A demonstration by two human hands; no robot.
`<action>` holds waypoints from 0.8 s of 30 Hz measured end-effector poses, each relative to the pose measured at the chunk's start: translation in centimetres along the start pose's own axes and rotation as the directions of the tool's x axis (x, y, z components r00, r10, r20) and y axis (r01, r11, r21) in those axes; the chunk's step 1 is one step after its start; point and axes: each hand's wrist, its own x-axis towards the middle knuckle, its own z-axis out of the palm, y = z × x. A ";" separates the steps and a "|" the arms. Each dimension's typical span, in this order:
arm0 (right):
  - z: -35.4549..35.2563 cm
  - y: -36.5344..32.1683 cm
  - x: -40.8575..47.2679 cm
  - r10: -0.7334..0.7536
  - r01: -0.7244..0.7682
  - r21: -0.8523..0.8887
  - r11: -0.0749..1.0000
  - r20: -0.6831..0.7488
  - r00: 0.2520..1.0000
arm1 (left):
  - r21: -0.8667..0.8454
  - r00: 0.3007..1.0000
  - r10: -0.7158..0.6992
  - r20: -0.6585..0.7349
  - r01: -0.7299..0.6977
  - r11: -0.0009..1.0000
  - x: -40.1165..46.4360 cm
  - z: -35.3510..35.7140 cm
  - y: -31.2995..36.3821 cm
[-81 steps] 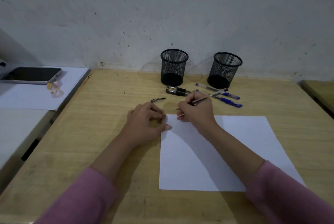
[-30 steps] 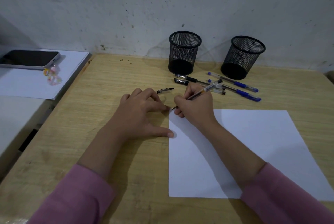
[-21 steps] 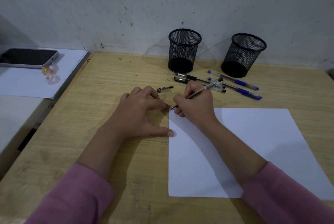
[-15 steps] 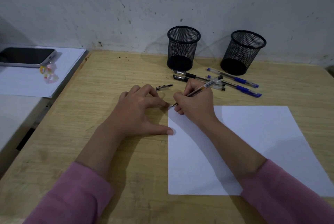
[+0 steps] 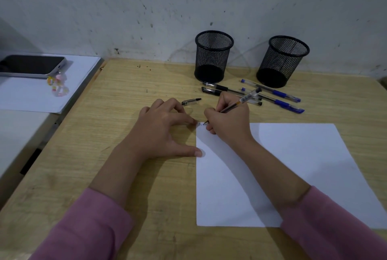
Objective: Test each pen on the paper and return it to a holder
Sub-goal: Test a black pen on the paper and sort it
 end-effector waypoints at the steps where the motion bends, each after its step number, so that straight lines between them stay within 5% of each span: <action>1: 0.0 0.0 0.0 0.001 -0.001 0.000 1.000 0.002 1.000 | 0.001 1.000 0.000 0.001 0.000 1.000 0.0 0.0 0.0; 7: -0.2 -0.1 0.1 0.034 -0.032 0.047 0.998 -0.048 0.998 | 0.016 1.000 0.013 -0.008 -0.013 1.000 0.0 -0.1 0.0; 13: -1.2 -0.3 1.0 0.299 -0.147 0.447 0.883 -0.291 0.909 | -0.088 0.998 -0.010 -0.067 0.004 0.996 0.0 0.3 0.0; 17: -0.8 -0.3 1.1 0.297 -0.137 0.486 0.863 -0.268 0.916 | -0.341 0.961 -0.128 -0.246 0.038 0.939 1.1 1.6 0.5; 24: -1.8 -1.6 1.1 0.273 -0.180 0.478 0.860 -0.133 0.953 | -0.228 0.891 -0.254 -0.376 0.177 0.957 4.0 2.1 0.8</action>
